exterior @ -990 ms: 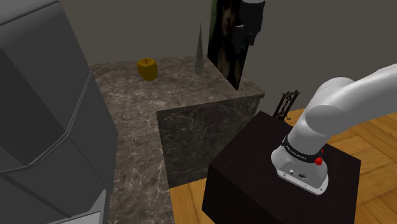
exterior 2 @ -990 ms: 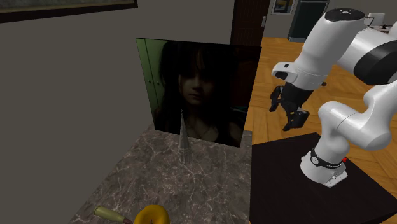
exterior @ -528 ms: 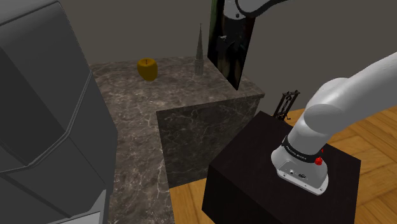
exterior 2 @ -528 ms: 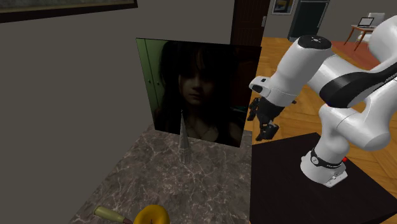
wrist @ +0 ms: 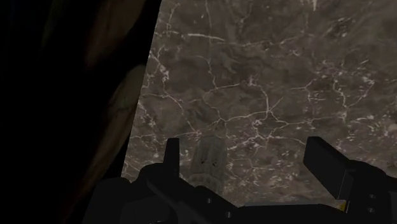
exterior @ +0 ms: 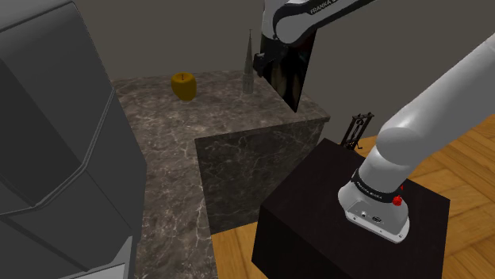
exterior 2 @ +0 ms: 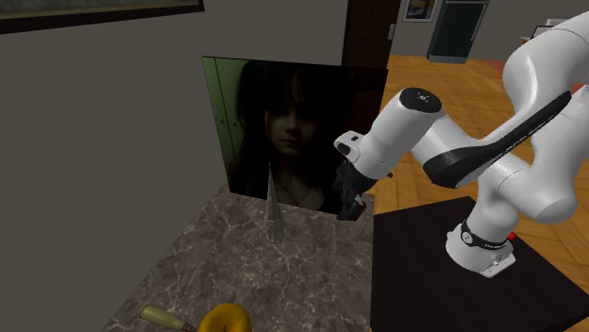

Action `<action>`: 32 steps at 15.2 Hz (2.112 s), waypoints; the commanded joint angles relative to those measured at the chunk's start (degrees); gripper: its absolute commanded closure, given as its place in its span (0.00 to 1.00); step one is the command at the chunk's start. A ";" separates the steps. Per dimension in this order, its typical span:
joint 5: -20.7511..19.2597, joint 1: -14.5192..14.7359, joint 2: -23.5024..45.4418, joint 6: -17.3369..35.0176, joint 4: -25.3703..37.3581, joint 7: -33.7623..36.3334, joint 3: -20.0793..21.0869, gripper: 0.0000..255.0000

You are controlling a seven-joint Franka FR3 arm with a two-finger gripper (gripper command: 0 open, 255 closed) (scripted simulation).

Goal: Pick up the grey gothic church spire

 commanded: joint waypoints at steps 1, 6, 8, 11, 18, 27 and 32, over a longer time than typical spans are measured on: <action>-2.70 -1.24 4.24 4.04 1.74 2.89 0.35 0.00; -10.32 -3.58 14.27 10.75 8.26 10.54 0.56 0.00; -13.59 -4.08 18.26 12.68 11.50 13.75 0.25 0.00; -18.22 -4.24 24.15 14.93 16.94 18.35 -0.74 0.00; -23.08 -3.68 28.32 18.48 17.49 23.41 -2.18 0.00; -24.19 -3.54 29.10 19.33 17.29 24.53 -2.55 1.00; -23.47 -3.62 28.59 18.76 17.43 23.81 -2.30 1.00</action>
